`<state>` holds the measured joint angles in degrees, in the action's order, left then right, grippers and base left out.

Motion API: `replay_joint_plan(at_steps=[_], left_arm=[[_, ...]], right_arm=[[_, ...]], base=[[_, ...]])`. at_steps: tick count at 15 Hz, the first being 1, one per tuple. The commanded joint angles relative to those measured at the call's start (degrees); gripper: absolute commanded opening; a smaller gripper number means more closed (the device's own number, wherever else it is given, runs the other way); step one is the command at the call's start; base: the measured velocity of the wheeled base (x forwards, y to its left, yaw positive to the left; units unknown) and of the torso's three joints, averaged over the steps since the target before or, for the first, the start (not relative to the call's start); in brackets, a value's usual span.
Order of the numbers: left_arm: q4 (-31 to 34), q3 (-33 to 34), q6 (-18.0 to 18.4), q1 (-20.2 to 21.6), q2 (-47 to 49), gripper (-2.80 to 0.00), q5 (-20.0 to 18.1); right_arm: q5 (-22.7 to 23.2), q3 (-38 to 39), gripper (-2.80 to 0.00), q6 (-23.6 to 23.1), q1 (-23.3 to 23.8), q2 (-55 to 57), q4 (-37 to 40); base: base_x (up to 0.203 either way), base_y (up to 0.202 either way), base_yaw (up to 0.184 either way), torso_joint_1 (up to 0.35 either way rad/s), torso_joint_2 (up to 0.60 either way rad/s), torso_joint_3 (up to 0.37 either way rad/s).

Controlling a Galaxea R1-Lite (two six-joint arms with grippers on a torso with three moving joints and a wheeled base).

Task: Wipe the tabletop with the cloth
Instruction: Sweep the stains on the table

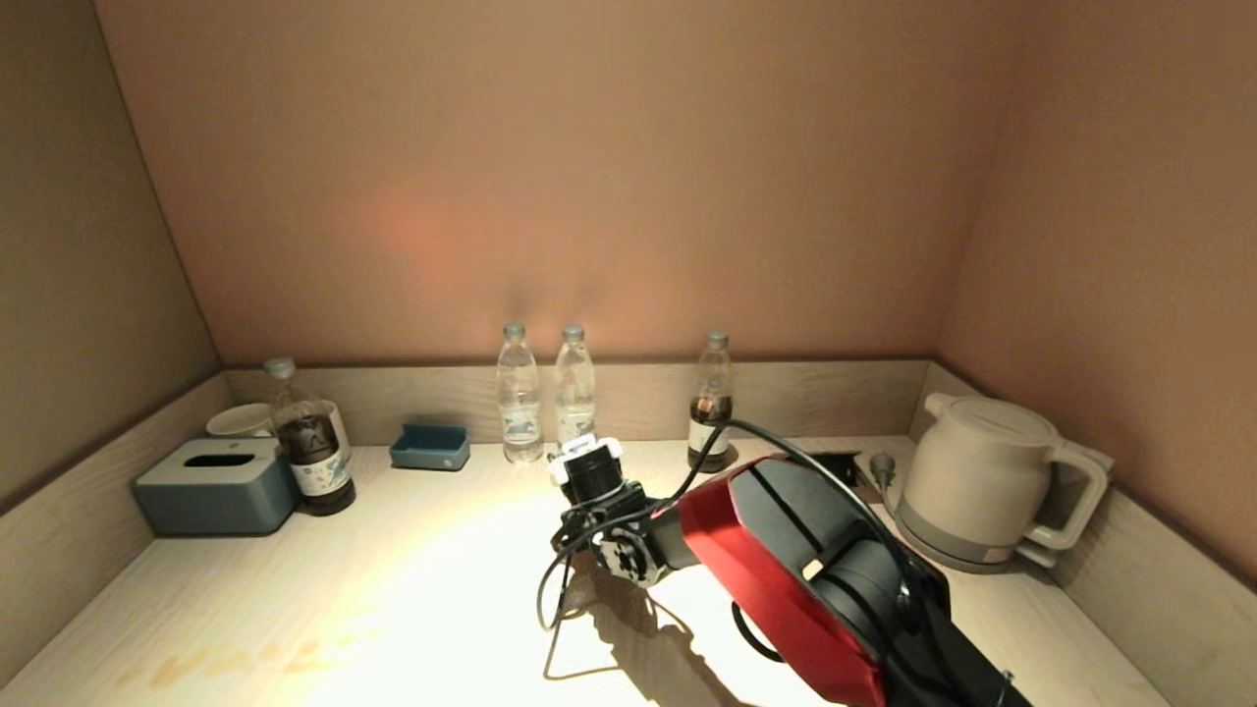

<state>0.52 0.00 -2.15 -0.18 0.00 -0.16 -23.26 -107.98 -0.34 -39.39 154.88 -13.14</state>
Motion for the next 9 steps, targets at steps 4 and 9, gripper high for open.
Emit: replay_joint_plan(at_steps=[4, 9], left_arm=[[0.00, 0.00, -0.05, 0.00, 0.00, -2.80, -0.02], [0.00, 0.00, -0.05, 0.00, 0.00, -2.80, -0.02]], right_arm=[[-0.04, 9.78, -2.80, 3.25, -11.94, -11.08, -0.26], [-0.11, 25.84, -2.80, 7.29, -20.13, -26.02, -0.63]], base=[[0.000, 0.000, 0.000, 0.000, 0.00, 0.000], [0.000, 0.000, 0.000, 0.000, 0.00, 0.000]])
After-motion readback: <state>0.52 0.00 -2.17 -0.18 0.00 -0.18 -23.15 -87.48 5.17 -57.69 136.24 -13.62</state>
